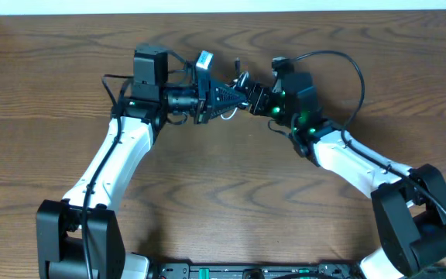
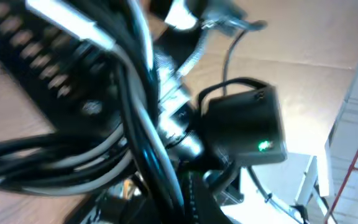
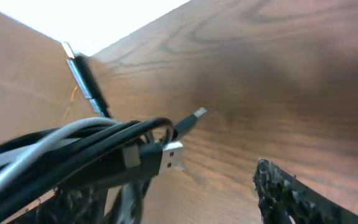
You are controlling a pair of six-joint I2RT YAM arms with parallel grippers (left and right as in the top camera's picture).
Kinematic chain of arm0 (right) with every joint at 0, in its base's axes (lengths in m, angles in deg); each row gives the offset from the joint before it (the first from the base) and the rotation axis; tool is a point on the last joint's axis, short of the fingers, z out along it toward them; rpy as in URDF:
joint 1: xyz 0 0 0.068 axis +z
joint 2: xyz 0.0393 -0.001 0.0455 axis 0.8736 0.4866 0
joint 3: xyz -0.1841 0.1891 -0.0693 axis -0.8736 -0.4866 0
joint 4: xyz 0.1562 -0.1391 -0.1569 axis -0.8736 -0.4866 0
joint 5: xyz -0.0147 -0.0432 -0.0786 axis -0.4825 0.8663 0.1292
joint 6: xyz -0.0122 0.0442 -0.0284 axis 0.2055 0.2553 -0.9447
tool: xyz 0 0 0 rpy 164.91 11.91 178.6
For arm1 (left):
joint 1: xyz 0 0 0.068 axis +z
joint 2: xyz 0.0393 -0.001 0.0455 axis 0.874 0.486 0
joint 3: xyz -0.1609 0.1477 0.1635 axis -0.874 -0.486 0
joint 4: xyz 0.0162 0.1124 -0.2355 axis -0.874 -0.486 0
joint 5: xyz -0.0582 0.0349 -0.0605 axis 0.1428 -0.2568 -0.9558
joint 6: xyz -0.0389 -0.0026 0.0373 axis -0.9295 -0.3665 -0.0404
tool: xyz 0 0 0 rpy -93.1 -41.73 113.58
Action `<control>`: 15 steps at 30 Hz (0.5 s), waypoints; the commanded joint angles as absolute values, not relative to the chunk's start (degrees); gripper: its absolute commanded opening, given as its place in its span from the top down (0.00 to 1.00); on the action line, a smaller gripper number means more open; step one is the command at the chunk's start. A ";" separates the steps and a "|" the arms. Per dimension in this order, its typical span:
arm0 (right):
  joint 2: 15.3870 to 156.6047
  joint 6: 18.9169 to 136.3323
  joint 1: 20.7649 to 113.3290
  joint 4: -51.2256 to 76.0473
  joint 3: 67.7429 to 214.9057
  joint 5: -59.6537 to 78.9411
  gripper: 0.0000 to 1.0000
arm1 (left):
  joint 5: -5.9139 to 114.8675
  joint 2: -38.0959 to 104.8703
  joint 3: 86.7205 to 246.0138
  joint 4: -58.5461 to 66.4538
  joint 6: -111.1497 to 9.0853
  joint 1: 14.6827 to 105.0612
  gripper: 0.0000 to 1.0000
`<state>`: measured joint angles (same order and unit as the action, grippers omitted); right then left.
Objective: Untangle cables
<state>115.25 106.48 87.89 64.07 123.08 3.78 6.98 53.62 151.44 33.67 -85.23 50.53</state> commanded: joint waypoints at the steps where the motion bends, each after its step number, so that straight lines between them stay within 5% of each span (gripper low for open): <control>1: 115.64 113.05 88.59 61.64 123.92 13.11 0.29 | 2.22 53.44 152.27 43.68 -91.68 50.18 0.93; 8: 115.64 111.28 85.99 51.41 123.92 14.11 0.32 | 1.50 53.44 152.27 93.08 -116.11 50.38 0.93; 15: 115.62 104.71 82.34 35.35 123.92 6.97 0.32 | 1.52 53.46 152.25 97.36 -107.41 52.87 0.93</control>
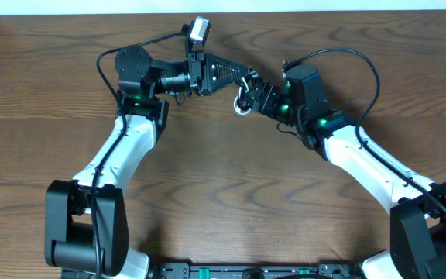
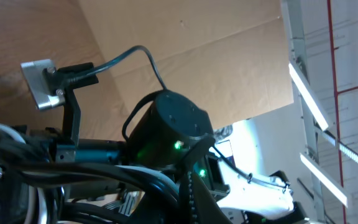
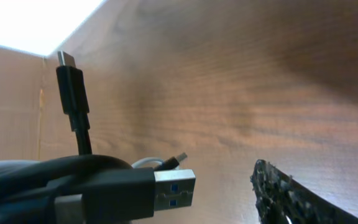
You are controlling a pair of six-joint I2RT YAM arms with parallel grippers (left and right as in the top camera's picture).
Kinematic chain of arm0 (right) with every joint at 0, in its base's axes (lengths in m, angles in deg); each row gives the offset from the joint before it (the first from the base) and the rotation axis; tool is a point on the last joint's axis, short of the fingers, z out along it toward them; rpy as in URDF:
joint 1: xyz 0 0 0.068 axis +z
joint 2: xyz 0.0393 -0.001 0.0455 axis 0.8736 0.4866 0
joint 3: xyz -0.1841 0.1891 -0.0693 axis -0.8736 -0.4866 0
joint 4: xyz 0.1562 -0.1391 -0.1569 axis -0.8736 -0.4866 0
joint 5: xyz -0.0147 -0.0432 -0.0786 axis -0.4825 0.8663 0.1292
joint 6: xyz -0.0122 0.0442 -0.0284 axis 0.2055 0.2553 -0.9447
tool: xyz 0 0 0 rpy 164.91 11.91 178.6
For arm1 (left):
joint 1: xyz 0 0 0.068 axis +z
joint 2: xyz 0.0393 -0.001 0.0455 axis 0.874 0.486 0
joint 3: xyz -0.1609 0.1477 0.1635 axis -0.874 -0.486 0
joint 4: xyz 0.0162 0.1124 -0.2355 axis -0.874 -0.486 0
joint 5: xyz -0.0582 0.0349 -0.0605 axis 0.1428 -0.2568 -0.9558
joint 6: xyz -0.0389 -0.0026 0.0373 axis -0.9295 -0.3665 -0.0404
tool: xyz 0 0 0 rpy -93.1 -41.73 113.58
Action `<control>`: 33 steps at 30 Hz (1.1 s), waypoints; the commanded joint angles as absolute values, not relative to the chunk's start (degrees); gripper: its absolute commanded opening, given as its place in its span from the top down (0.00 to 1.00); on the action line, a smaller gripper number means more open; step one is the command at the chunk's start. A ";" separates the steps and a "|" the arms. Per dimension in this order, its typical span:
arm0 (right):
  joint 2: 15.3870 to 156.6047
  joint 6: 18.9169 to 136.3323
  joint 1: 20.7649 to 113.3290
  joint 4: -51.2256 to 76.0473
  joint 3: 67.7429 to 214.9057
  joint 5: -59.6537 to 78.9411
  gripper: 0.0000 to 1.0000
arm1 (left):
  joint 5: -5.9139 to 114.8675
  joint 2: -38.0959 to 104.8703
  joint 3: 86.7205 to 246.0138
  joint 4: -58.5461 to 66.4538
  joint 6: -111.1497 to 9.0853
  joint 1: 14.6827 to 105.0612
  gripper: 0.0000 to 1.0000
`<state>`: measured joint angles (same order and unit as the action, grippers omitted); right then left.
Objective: Untangle cables
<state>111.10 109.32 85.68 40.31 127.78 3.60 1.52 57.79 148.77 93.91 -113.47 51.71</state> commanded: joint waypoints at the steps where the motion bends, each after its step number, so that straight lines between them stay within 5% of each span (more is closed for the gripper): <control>1: 115.62 101.78 81.44 35.33 123.92 2.84 0.31 | 1.52 53.46 152.18 96.73 -105.58 52.87 0.93; 7: 105.72 91.94 77.13 38.34 124.18 -16.51 0.25 | -0.17 53.48 150.65 71.52 -86.63 52.01 0.92; 15: 99.54 85.36 76.67 38.30 124.18 -21.56 0.21 | -8.03 54.16 150.48 67.70 -72.46 50.55 0.92; 19: 99.56 65.65 76.63 38.72 124.18 -21.73 0.21 | -8.01 54.25 150.48 61.03 -73.40 50.53 0.93; 24: 103.21 50.65 78.14 40.05 124.16 -27.13 0.33 | -8.03 54.25 150.48 57.69 -89.84 50.53 0.93; 30: 109.33 46.74 78.29 44.77 124.16 -45.34 0.41 | -8.03 54.25 150.48 57.69 -95.46 50.53 0.93; 33: 112.85 49.82 78.45 50.80 124.16 -50.12 0.60 | -8.03 54.25 150.48 57.69 -96.37 50.16 0.93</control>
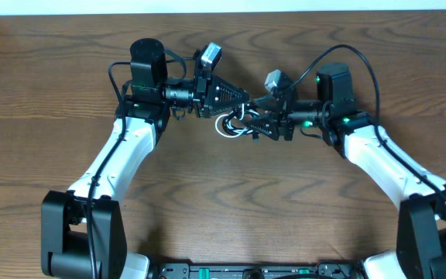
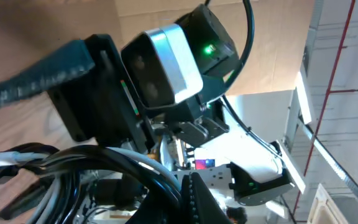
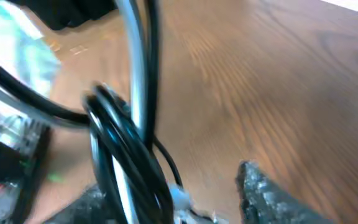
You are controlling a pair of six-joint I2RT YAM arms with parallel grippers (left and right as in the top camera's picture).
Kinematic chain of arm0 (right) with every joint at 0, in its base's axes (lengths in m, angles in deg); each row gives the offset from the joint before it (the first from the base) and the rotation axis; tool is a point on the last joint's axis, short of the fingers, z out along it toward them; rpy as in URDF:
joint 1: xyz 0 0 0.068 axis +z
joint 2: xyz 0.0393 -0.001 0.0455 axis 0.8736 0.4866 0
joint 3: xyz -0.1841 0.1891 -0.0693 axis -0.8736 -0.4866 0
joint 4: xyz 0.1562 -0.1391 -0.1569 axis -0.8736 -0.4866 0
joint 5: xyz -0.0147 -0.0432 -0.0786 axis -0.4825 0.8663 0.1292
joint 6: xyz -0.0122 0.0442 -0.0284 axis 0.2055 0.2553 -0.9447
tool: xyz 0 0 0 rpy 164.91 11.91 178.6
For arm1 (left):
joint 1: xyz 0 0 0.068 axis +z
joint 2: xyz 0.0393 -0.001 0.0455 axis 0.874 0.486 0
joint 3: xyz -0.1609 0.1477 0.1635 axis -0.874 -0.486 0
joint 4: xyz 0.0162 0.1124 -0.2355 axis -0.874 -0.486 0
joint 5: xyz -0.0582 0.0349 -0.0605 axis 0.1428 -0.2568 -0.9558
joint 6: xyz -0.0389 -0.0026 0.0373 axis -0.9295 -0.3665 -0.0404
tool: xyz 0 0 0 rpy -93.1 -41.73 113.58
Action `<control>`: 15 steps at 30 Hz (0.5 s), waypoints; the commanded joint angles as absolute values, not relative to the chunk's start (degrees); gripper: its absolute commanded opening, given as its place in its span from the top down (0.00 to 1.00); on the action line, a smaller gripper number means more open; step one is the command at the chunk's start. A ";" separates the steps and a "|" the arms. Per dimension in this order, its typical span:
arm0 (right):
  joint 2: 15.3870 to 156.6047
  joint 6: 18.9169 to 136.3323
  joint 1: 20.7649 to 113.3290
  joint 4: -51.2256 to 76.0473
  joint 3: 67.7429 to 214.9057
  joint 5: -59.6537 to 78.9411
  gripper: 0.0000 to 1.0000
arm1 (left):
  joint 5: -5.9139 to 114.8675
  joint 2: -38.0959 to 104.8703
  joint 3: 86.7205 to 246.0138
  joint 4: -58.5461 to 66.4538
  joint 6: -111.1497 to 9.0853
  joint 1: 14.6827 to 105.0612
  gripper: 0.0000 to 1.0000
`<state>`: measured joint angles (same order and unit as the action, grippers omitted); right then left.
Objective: Untangle cables
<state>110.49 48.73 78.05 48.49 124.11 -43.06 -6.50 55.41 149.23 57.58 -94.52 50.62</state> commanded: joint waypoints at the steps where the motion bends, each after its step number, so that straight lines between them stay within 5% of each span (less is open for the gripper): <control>1: 113.07 50.46 78.42 50.85 124.16 -49.67 0.72 | -8.03 54.25 150.48 57.69 -96.35 50.07 0.93; 2: 113.07 53.47 77.88 50.76 124.16 -47.89 0.92 | -8.01 54.25 150.48 57.86 -96.02 50.07 0.93; 3: 113.07 56.55 77.35 50.39 124.16 -45.86 0.99 | -7.99 54.25 150.48 58.56 -94.93 50.29 0.93; 9: 113.07 70.72 76.37 43.70 124.13 -35.15 0.99 | 4.12 54.25 150.48 64.18 -82.71 53.30 0.93; 12: 113.07 87.22 78.36 31.70 124.13 -9.43 0.99 | 13.06 54.25 150.48 64.20 -79.63 55.53 0.93; 15: 113.07 92.36 78.55 24.73 124.13 -0.68 0.99 | 14.24 54.25 150.48 64.01 -77.21 57.24 0.93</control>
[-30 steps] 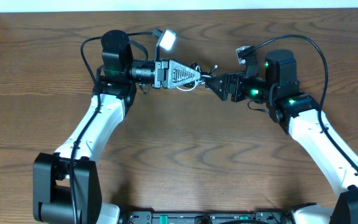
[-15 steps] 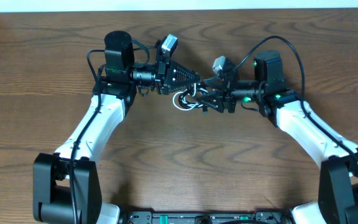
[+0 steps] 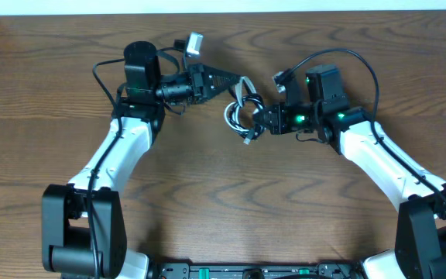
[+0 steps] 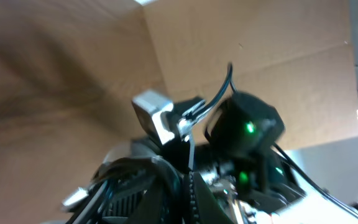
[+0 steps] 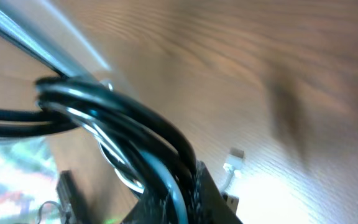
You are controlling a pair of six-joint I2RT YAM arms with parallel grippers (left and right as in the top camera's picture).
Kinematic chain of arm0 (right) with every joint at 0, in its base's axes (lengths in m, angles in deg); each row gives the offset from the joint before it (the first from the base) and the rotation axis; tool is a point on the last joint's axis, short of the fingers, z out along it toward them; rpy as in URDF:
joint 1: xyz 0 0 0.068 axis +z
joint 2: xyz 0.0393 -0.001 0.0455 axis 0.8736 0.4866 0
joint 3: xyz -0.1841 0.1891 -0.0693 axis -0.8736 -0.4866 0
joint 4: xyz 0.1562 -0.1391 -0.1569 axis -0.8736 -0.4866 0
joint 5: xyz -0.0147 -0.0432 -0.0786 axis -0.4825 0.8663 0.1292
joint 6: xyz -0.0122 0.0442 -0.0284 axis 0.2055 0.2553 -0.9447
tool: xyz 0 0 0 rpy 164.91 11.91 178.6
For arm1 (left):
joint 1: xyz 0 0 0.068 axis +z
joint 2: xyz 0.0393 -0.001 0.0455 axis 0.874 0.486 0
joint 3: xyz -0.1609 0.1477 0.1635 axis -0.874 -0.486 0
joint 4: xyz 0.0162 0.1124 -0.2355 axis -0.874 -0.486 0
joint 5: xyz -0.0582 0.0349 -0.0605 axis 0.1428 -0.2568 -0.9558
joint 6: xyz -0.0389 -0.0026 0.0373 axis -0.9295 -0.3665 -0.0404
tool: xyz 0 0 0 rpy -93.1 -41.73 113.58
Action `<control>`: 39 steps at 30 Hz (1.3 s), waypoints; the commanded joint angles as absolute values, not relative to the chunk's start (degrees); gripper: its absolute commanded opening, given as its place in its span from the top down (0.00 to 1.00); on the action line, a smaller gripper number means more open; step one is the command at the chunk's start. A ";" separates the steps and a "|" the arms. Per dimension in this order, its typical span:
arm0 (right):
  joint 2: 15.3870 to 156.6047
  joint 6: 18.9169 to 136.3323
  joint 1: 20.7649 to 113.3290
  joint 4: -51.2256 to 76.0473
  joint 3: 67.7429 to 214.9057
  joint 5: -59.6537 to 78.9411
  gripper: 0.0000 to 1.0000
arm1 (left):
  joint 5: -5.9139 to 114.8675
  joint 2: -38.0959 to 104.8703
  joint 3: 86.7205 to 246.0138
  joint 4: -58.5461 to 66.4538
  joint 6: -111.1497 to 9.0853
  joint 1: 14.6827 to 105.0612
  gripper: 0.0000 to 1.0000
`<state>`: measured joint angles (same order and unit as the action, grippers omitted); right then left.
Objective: Untangle cables
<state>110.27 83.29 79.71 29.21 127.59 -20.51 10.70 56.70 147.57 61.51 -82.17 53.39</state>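
Note:
A tangled bundle of black and white cables [image 3: 235,115] hangs as a small coil between the two grippers at the table's middle back. My left gripper [image 3: 241,82] reaches in from the left and is shut on the top of the bundle. My right gripper [image 3: 255,120] comes from the right and is shut on the bundle's lower right side. In the right wrist view the black strands [image 5: 123,124] run into the gripper [image 5: 185,186], and a white plug [image 5: 234,155] dangles over the wood. The left wrist view is blurred; cables [image 4: 129,180] sit by its gripper [image 4: 182,193].
A brown wooden table [image 3: 223,201] lies under both arms. A cardboard wall [image 4: 241,43] stands behind the table in the left wrist view. The right arm's wrist camera [image 4: 154,115] is close to my left gripper.
My left gripper has moved farther back with its end of the bundle. The right gripper has shifted slightly back and right, and the coil now hangs more upright between them.
Both grippers were pressed close together on the bundle at the middle back. Then they held it farther back, with plugs sticking out. Later they faced each other nearer the table's middle with the coil between them. Now it is held back again, a little more spread.

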 commanded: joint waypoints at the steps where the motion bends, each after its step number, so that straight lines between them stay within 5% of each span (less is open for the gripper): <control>1: 113.07 92.20 78.60 24.42 124.13 -0.88 0.99 | 14.22 54.25 150.48 63.61 -76.83 57.26 0.93; 8: 113.04 91.96 78.55 25.10 124.18 -5.38 0.96 | 15.79 54.25 150.48 38.83 -59.70 54.90 0.93; 10: 112.74 90.63 78.45 25.03 124.72 -7.66 0.44 | 20.69 54.25 150.48 31.94 -55.48 53.24 0.93; 12: 110.73 91.29 77.16 24.05 125.47 -9.01 0.29 | 26.76 54.25 150.48 27.94 -53.93 51.53 0.93; 21: 101.92 93.56 55.23 15.72 125.75 -7.72 0.30 | 48.53 58.10 150.98 26.81 -41.38 33.55 0.92; 26: 101.92 88.36 50.82 11.68 125.73 -7.74 0.30 | 63.79 71.45 167.59 17.69 -30.52 20.52 0.91; 32: 101.92 85.69 50.84 8.53 125.73 -6.80 0.30 | 63.94 83.52 170.74 18.94 -29.56 18.99 0.55; 39: 101.92 85.25 50.84 8.60 125.73 -6.17 0.29 | 77.14 84.81 170.74 18.83 -29.56 18.46 0.50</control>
